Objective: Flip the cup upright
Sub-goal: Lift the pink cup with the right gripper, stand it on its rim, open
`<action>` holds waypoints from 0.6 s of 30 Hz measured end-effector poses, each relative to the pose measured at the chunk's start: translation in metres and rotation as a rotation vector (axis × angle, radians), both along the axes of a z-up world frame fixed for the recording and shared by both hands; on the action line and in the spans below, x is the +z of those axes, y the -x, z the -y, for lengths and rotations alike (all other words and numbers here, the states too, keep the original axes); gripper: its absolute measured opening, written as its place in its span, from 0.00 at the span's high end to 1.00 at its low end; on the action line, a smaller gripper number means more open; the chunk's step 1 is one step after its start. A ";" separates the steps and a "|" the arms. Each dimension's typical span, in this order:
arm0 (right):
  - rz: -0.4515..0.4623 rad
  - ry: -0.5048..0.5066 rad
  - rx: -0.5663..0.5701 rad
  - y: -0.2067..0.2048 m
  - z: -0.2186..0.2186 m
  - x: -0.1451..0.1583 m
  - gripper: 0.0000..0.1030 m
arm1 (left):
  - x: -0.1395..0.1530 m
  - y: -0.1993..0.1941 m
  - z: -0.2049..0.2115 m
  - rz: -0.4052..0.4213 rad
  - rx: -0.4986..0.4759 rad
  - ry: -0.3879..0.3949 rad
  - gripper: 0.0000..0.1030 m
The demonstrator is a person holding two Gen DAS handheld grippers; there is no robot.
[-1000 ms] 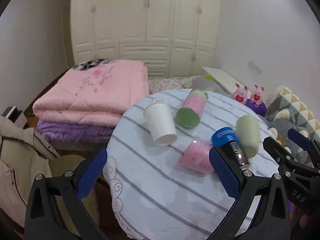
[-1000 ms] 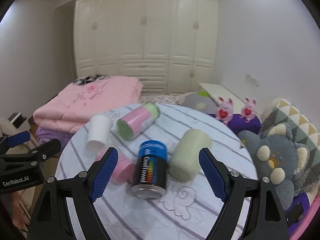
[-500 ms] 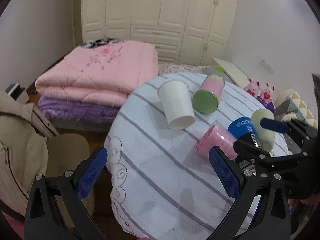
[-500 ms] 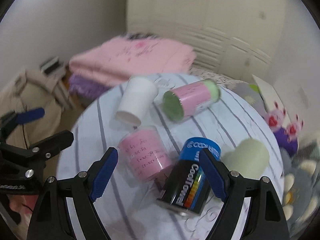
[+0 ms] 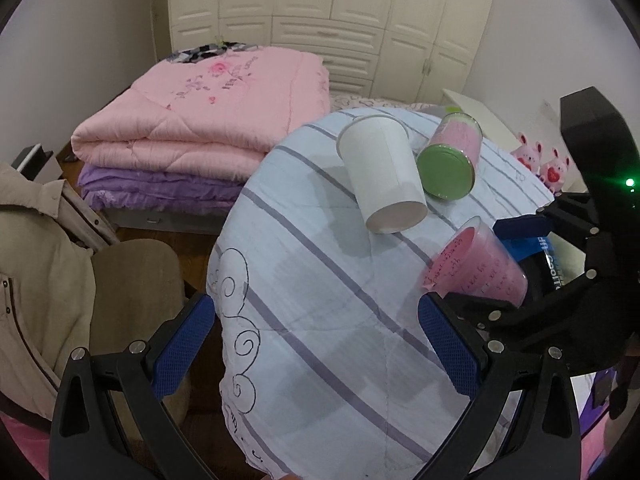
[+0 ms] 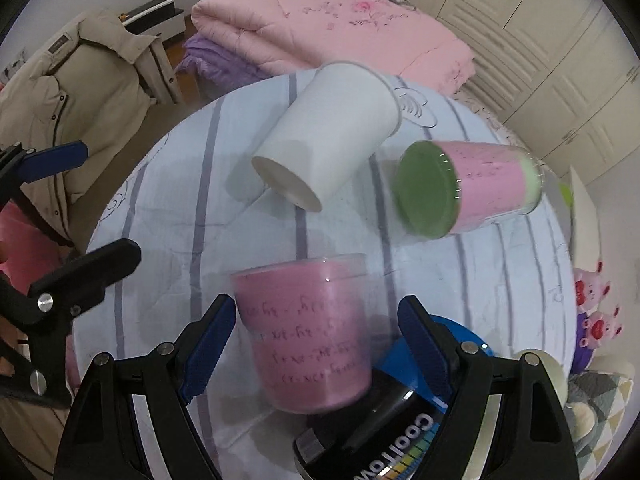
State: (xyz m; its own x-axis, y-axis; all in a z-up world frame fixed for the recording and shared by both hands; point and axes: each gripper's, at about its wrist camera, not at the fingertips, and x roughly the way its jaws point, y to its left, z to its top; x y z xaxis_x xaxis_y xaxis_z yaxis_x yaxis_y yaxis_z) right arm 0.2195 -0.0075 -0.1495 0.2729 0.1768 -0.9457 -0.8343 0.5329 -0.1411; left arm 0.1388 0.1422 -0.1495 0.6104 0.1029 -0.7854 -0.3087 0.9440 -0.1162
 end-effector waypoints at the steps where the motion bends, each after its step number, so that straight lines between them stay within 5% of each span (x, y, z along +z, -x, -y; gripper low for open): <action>1: -0.020 0.007 -0.010 0.000 0.000 -0.002 0.18 | 0.000 0.000 0.000 0.000 -0.001 -0.002 0.00; 3: -0.043 -0.003 -0.029 -0.003 0.001 -0.003 0.34 | 0.001 -0.001 -0.003 0.001 -0.002 0.001 0.00; 12: -0.023 -0.094 -0.217 -0.002 0.017 0.010 0.34 | 0.009 0.003 -0.007 0.022 -0.008 -0.004 0.00; 18: -0.026 -0.296 -0.464 0.009 0.036 0.027 0.34 | 0.023 0.012 -0.012 0.069 -0.018 -0.037 0.00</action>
